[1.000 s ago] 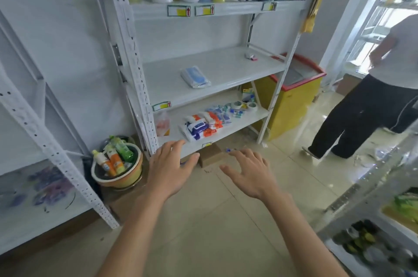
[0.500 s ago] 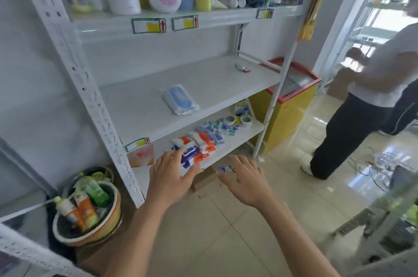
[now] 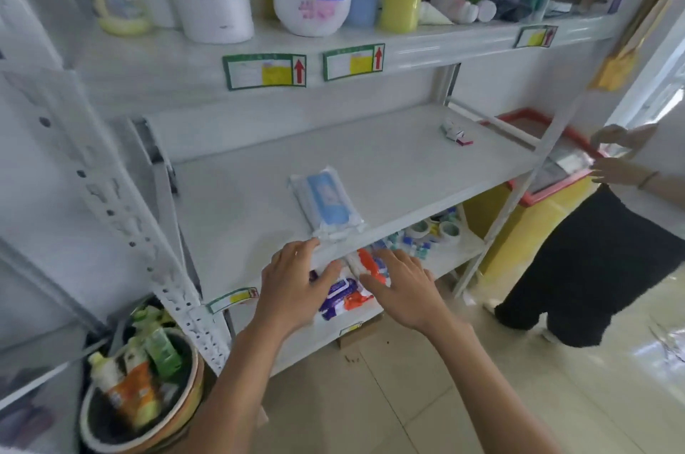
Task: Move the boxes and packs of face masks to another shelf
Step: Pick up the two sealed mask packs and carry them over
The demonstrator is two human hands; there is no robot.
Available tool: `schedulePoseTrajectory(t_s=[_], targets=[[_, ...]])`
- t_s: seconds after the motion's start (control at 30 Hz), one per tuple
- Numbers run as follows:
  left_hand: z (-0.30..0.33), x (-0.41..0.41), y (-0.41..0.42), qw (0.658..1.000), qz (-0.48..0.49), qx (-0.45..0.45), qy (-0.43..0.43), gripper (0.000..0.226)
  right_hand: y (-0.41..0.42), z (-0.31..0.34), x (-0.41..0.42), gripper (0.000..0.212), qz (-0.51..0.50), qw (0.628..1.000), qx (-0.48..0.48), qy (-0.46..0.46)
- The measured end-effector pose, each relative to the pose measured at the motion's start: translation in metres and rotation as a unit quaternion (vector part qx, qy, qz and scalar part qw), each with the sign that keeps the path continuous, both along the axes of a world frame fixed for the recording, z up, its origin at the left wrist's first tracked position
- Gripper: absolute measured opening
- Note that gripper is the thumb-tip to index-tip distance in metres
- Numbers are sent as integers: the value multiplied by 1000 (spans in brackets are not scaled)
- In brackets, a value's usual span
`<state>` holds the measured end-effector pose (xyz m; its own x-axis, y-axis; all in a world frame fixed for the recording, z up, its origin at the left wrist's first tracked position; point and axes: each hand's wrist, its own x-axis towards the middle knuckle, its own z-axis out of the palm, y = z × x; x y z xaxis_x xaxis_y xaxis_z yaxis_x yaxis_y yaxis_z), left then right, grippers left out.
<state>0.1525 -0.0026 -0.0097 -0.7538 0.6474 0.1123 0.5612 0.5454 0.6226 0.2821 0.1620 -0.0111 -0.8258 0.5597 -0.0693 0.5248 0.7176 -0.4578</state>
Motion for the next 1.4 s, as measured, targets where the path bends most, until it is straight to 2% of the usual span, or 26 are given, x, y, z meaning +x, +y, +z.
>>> schedulePoseTrajectory(t_s=[0.13, 0.33, 0.43, 0.57, 0.73, 0.9, 1.0, 1.07, 1.17, 1.27, 1.4], targets=[[-5, -56, 28, 1000, 4, -7, 5, 58, 26, 3, -61, 62, -2, 1000, -22, 15], [-5, -125, 64, 999, -5, -34, -12, 66, 62, 15, -133, 55, -30, 997, -47, 55], [-6, -146, 82, 999, 1, -43, -22, 63, 78, 11, -164, 61, -53, 995, -70, 41], [-13, -160, 98, 997, 17, -62, -40, 59, 94, -11, -198, 81, -63, 989, -129, -33], [-28, -173, 97, 983, 49, -140, -106, 53, 108, -42, -225, 99, -55, 984, -147, -89], [-38, -179, 103, 968, 52, -121, -213, 55, 129, -52, -228, 97, -46, 982, -161, -85], [-42, -179, 119, 956, 106, -82, -263, 57, 137, -55, -216, 88, -84, 970, -221, -57], [-44, -181, 132, 939, 139, -44, -312, 45, 139, -57, -206, 82, -115, 960, -253, -30], [-52, -180, 143, 923, 122, 10, -365, 19, 136, -63, -191, 71, -162, 937, -309, 13], [-60, -176, 149, 921, 77, 21, -380, 23, 130, -68, -173, 58, -226, 895, -376, 77], [-61, -179, 160, 918, 57, 36, -390, 24, 129, -59, -135, 48, -255, 845, -430, 189]])
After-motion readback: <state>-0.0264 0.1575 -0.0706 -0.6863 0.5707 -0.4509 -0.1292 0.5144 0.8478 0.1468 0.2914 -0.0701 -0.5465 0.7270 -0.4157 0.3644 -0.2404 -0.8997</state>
